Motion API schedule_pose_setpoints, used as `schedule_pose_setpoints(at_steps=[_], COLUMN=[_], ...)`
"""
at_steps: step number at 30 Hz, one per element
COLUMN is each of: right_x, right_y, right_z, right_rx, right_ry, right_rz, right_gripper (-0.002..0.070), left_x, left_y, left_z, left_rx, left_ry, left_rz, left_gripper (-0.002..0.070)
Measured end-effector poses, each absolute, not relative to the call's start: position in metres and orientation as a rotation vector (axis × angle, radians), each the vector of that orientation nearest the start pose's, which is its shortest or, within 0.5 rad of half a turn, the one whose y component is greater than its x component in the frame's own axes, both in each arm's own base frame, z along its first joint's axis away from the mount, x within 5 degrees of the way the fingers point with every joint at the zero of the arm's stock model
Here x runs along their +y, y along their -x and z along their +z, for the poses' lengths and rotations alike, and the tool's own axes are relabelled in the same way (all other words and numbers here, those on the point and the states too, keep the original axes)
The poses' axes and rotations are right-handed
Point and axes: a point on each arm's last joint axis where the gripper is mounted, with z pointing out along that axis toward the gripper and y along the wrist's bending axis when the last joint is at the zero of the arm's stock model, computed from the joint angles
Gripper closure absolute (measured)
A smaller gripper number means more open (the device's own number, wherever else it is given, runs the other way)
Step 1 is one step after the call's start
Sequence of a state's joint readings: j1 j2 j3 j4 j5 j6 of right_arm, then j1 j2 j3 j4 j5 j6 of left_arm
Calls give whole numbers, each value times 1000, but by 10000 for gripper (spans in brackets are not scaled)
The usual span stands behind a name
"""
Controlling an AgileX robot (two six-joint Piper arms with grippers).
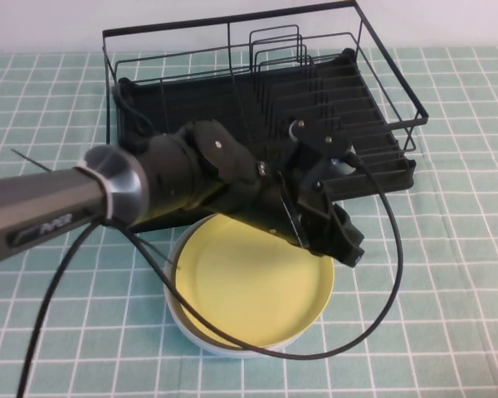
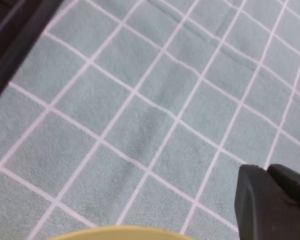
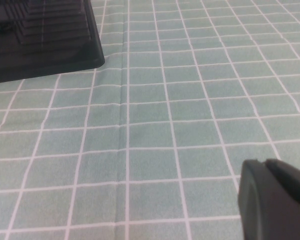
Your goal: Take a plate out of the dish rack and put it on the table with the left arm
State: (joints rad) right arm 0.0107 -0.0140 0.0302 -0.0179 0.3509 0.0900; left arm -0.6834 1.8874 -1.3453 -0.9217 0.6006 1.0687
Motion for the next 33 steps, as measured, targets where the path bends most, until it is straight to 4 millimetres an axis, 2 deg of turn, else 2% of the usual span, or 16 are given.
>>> schedule_pose_setpoints(at_steps=[8, 16, 19, 22, 25, 29, 31, 33], right_x=[0, 0, 0, 0, 0, 0, 0, 0], right_y=[-53, -53, -53, -53, -53, -53, -53, -53], right_z=[172, 172, 172, 172, 172, 172, 172, 172], right_rx=[1850, 1850, 1850, 1850, 1850, 1850, 1850, 1850], right_ry=[-62, -62, -62, -62, -62, -62, -62, -62], right_rz=[53, 53, 53, 53, 53, 53, 53, 53], right_gripper=[694, 694, 694, 694, 694, 694, 694, 694], left_x=[-297, -289, -288, -285, -275, -251, -237, -220], left_y=[-299, -301, -300, -298, -291, -273, -260, -243], left_z=[199, 191, 197, 221, 269, 331, 348, 353], left_rx=[2138, 2207, 2201, 2134, 1992, 1810, 1760, 1738], left_ry=[-1321, -1367, -1371, -1346, -1295, -1205, -1156, -1113], left_rz=[-765, -636, -624, -606, -554, -458, -426, -403], left_gripper=[675, 675, 675, 675, 675, 675, 675, 675])
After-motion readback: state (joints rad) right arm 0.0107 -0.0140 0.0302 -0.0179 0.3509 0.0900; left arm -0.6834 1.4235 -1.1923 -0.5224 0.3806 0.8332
